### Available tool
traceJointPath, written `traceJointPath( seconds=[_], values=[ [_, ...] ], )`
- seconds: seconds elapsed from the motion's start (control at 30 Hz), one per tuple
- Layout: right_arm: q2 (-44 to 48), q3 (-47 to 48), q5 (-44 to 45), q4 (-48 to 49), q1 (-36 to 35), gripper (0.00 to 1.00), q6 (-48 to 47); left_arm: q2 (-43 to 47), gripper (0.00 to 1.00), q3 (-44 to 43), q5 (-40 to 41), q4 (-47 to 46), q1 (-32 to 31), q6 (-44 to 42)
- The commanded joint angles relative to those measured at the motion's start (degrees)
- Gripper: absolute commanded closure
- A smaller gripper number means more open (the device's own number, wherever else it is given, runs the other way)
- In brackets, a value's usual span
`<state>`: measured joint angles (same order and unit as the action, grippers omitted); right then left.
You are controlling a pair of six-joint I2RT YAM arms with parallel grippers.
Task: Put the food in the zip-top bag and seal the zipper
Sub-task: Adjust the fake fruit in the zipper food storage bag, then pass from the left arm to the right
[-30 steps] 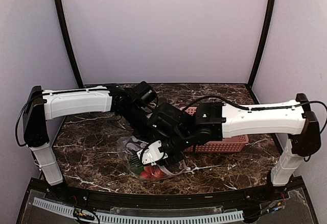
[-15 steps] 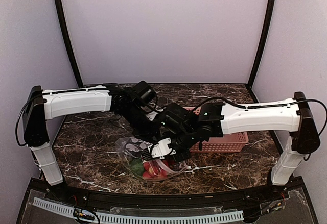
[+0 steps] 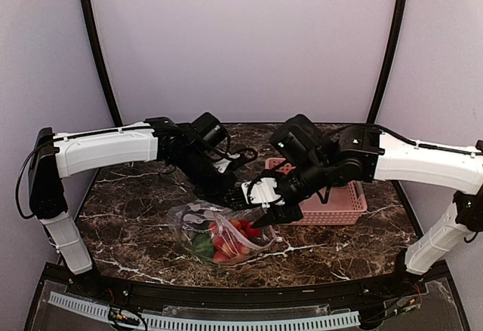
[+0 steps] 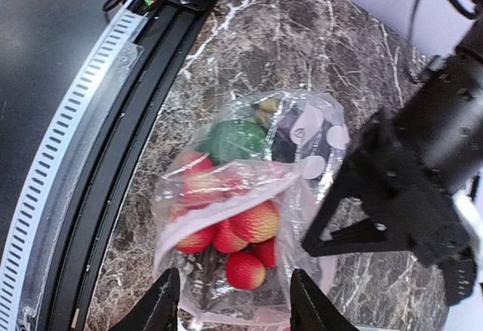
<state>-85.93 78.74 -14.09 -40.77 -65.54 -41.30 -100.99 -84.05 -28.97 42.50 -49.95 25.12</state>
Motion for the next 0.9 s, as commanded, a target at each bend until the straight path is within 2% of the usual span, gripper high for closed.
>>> traceJointPath(
  seconds=[0.0, 0.3, 0.7, 0.87],
  values=[
    [-0.96, -4.30, -6.71, -2.77, -0.18, 0.51, 0.29, 3.72, 0.99, -2.78, 2.25, 2.98, 0.53, -1.41],
    [-1.60, -8.26, -4.14, 0.08, -0.20, 0.44, 0.05, 5.98, 0.99, -5.18, 4.48, 6.54, 0.48, -1.83],
    [-3.37, -6.33, 2.70, 5.05, 0.21, 0.48, 1.24, 11.45, 0.99, -4.38, 6.28, 10.08, 0.52, -1.54],
    [-0.69, -2.63, 1.09, 3.83, 0.56, 0.48, -0.45, 14.94, 0.99, -3.26, 8.04, 11.27, 0.50, -0.97]
  ],
)
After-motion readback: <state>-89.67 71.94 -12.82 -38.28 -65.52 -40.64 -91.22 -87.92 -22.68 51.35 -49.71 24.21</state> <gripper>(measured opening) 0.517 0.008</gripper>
